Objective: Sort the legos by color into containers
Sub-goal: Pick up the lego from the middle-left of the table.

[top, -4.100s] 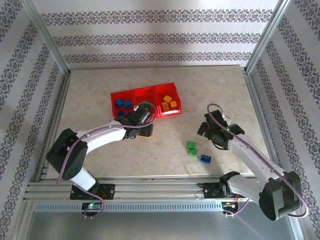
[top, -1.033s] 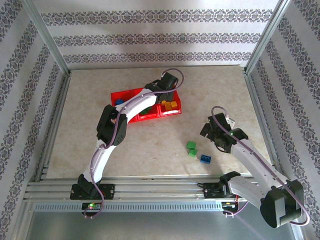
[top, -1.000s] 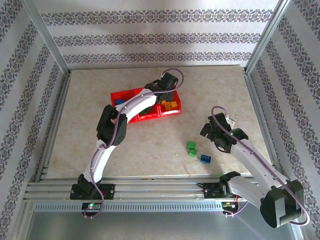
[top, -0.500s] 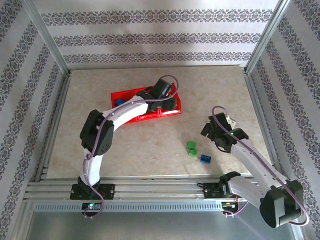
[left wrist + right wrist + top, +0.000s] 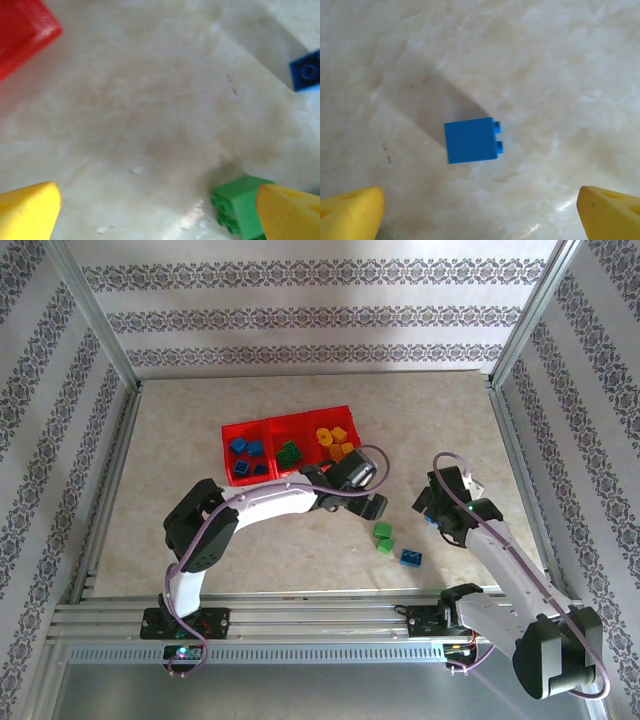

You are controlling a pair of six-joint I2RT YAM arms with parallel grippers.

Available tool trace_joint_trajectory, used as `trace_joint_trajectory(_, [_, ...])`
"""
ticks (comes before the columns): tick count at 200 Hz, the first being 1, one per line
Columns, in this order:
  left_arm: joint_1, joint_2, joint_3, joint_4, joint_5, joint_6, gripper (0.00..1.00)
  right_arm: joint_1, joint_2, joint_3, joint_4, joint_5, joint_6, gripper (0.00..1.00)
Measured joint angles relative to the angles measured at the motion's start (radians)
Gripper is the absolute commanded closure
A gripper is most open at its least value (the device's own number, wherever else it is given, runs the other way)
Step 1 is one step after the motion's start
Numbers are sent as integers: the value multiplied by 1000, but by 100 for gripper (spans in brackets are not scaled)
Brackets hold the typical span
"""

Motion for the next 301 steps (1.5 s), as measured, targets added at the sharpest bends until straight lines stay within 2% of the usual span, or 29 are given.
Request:
trace_joint_trajectory(42, [-65, 6, 1, -1, 4, 15, 0, -96, -35, -27, -11, 0, -25, 2])
trace_joint_trajectory(76, [-86, 57, 40, -6, 0, 24, 0, -134, -63, -42, -13, -5, -43, 2])
trace_joint_trajectory(154, [-123, 189, 159, -71, -31, 34, 0, -160, -79, -49, -12, -30, -76, 2])
trace_joint_trajectory(229, [-126, 205, 199, -147, -101, 32, 8, -160, -87, -69, -8, -54, -75, 2])
trace_joint_trajectory(272, [-126, 223, 224, -157, -111, 29, 9, -160, -89, -71, -7, -56, -75, 2])
trace_joint_trajectory(301, [-126, 225, 225, -182, -116, 19, 16, -161, -98, -72, -7, -57, -75, 2])
